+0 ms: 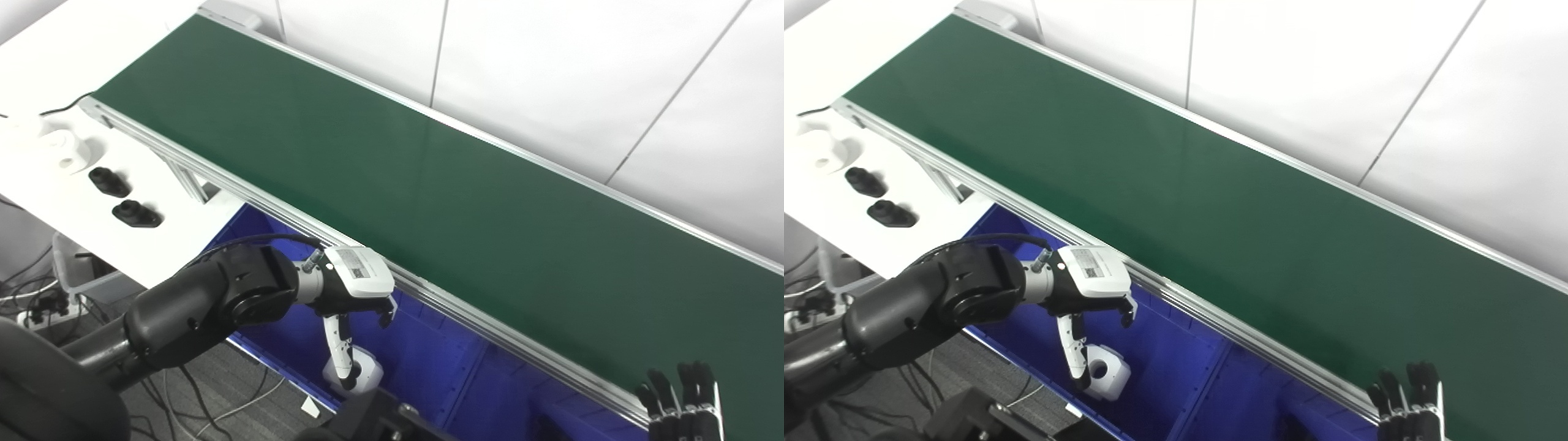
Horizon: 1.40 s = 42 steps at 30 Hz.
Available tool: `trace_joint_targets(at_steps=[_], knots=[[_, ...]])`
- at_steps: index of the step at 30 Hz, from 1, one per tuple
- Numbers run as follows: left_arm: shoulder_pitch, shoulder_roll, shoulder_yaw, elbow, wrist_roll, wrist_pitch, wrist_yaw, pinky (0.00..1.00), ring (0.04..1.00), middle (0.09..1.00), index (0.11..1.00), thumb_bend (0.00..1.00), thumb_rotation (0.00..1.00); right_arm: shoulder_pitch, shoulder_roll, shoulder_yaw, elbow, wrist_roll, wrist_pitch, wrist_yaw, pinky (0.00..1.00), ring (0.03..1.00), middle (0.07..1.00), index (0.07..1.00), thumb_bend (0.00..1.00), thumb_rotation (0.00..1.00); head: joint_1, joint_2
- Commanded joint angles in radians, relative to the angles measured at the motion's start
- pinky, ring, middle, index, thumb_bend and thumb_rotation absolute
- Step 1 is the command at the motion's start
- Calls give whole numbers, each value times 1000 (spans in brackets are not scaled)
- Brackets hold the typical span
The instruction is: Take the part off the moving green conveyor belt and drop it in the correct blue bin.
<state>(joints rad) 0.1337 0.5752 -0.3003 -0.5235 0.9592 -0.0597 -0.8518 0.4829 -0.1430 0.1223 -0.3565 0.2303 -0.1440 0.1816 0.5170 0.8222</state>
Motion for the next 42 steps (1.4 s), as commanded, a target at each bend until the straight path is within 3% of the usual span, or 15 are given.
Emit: trace_joint_targets(at_steps=[1, 2, 6, 8, 11, 13, 17, 18, 19, 20, 23, 26, 28, 33, 42], knots=[[-6, -12, 30, -62, -100, 28, 17, 603, 714, 752, 705, 1000, 669, 2, 1, -5, -20, 14, 3, 7, 897, 929, 994, 997, 947, 986, -12, 3], [-5, -24, 42, -75, -168, 50, 13, 600, 714, 752, 707, 1000, 669, 1, 1, -4, -19, 14, 3, 7, 897, 928, 995, 996, 948, 984, -21, 4], [-22, -93, 116, -124, -588, 323, -72, 630, 759, 798, 737, 1000, 661, 2, 3, -1, -16, -1, 1, 5, 902, 933, 1000, 1000, 947, 989, -70, 7], [-38, -133, 165, -143, -785, 425, -71, 717, 806, 822, 763, 1000, 681, 4, 9, 2, -15, -12, 1, 0, 898, 935, 1000, 1000, 949, 992, -107, 12], [-48, -207, 252, -162, -1010, 508, -20, 711, 809, 838, 797, 1000, 691, 6, 23, 10, -13, -25, 1, -7, 897, 932, 1000, 1000, 944, 989, -165, 21], [-50, -249, 310, -156, -1108, 524, 27, 703, 804, 858, 849, 992, 682, 8, 46, 25, -16, -59, -1, -21, 878, 917, 994, 998, 933, 996, -306, 40], [-32, -321, 392, -99, -1141, 448, 131, 747, 830, 879, 917, 993, 686, 12, 105, 67, -16, -162, -3, -59, 842, 895, 976, 988, 954, 978, -506, 50], [-27, -327, 399, -86, -1149, 431, 151, 764, 848, 894, 943, 998, 699, 13, 114, 76, -15, -182, -2, -66, 844, 900, 976, 987, 961, 976, -506, 50], [-20, -337, 409, -63, -1150, 400, 177, 770, 854, 899, 951, 1000, 704, 13, 132, 91, -16, -214, 4, -78, 845, 901, 977, 987, 963, 975, -600, 55], [-12, -345, 417, -41, -1148, 365, 201, 799, 881, 924, 967, 1000, 725, 14, 150, 105, -16, -241, 10, -88, 850, 908, 982, 990, 967, 984, -640, 57], [15, -377, 421, 17, -1137, 254, 275, 793, 914, 959, 997, 1000, 763, 14, 199, 138, -13, -308, 21, -114, 871, 924, 993, 999, 958, 999, -767, 72], [34, -398, 409, 55, -1134, 188, 332, 828, 947, 992, 1000, 1000, 774, 15, 241, 160, -12, -361, 33, -139, 872, 918, 989, 998, 963, 1000, -900, 84], [51, -412, 389, 82, -1122, 137, 356, 893, 989, 999, 1000, 1000, 775, 17, 259, 172, -12, -391, 33, -159, 879, 922, 991, 1000, 960, 1000, -944, 89], [88, -428, 323, 148, -1112, 19, 383, 939, 1000, 1000, 1000, 1000, 811, 27, 268, 189, -9, -453, -5, -200, 895, 920, 990, 1000, 910, 1000, -977, 100], [141, -437, 267, 94, -1130, 4, 439, 944, 1000, 1000, 1000, 1000, 836, 124, 242, 196, -97, -457, -68, -247, 887, 926, 987, 1000, 924, 996, -901, 132]])
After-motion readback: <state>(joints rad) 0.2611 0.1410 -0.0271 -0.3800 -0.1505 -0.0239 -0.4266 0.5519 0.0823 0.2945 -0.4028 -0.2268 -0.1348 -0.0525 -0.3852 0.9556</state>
